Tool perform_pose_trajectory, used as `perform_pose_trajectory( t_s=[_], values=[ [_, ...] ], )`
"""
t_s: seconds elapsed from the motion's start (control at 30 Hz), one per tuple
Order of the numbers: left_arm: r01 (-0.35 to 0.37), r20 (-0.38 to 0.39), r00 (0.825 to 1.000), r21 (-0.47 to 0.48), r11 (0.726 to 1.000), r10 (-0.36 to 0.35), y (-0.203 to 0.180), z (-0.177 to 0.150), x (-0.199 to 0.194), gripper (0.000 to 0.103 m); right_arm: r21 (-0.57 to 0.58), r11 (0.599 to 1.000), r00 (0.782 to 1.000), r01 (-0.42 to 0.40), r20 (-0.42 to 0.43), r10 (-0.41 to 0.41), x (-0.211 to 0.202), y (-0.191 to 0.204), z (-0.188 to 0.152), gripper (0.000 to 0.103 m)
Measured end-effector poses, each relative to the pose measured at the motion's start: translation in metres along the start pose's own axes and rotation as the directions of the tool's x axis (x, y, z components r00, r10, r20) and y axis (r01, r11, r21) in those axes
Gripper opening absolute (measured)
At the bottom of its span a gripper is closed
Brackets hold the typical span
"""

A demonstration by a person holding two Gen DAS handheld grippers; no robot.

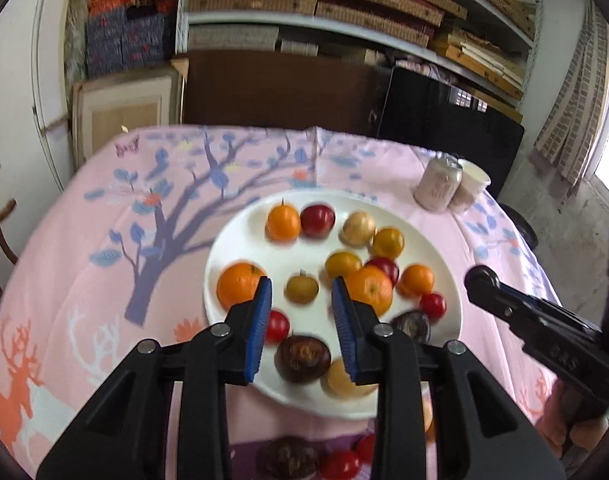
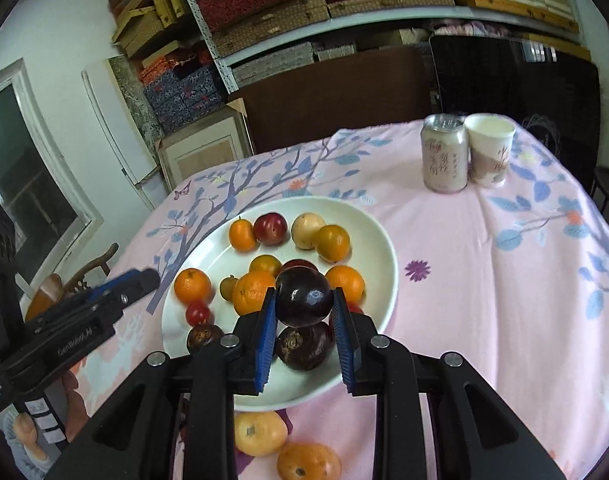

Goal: Organize fruits
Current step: 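Carry the dark brown and dark purple fruits onto the white plate and release both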

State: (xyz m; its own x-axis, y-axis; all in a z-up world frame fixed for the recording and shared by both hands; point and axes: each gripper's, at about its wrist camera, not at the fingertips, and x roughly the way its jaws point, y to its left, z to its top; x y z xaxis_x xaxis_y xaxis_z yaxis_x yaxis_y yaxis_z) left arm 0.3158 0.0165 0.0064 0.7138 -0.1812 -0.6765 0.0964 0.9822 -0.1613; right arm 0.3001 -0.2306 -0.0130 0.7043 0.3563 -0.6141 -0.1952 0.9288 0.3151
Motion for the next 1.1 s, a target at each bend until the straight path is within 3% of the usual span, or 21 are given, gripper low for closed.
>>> perform_pose_trajectory(
  t_s=[0.13,0.27,0.33,0.47,0.53,0.6,0.77,0.87,1.0,1.1],
  values=[
    [-0.053,-0.053,0.997,0.106,0.993,0.059,0.010,-0.042,-0.008,0.030,-0.015,1.000,1.000,-0.004,-0.029,0.004,0.008,-0.004,-0.009,0.028],
    [-0.031,-0.125,0.991,0.179,0.983,0.054,0.009,-0.083,-0.004,0.030,-0.006,1.000,0.999,-0.010,-0.036,0.010,0.010,-0.004,-0.013,0.027],
    [-0.061,-0.086,0.993,0.203,0.977,0.080,0.004,-0.090,-0.004,0.033,-0.010,1.000,1.000,-0.011,-0.030,0.011,0.008,-0.001,-0.014,0.027],
    [-0.014,-0.104,0.994,0.205,0.979,0.036,-0.001,-0.098,-0.002,0.035,-0.019,0.999,1.000,-0.026,-0.016,0.025,0.001,0.002,-0.014,0.027],
    [-0.034,-0.119,0.991,0.212,0.977,0.061,-0.004,-0.105,0.002,0.043,-0.015,0.999,0.999,-0.035,-0.014,0.034,-0.001,0.001,-0.013,0.027],
    [-0.055,-0.104,0.991,0.235,0.970,0.081,-0.009,-0.110,0.003,0.044,-0.011,0.999,0.999,-0.039,-0.013,0.039,-0.002,0.000,-0.012,0.027],
    [-0.033,-0.111,0.992,0.189,0.981,0.055,-0.001,-0.105,0.001,0.041,-0.002,0.999,0.999,-0.047,-0.008,0.047,-0.005,-0.002,-0.012,0.027],
    [-0.042,-0.065,0.996,0.194,0.980,0.055,-0.003,-0.092,-0.010,0.041,0.002,0.999,0.999,-0.047,-0.004,0.047,-0.006,-0.004,-0.011,0.027],
    [-0.054,0.011,0.999,0.147,0.988,0.053,-0.002,-0.039,-0.017,0.041,-0.012,0.999,0.999,-0.035,0.004,0.035,-0.005,-0.001,-0.008,0.028],
    [-0.052,0.021,0.999,0.100,0.994,0.050,-0.002,0.003,0.004,0.041,-0.036,0.999,0.999,-0.031,0.007,0.031,0.002,0.005,0.000,0.027]
  ],
)
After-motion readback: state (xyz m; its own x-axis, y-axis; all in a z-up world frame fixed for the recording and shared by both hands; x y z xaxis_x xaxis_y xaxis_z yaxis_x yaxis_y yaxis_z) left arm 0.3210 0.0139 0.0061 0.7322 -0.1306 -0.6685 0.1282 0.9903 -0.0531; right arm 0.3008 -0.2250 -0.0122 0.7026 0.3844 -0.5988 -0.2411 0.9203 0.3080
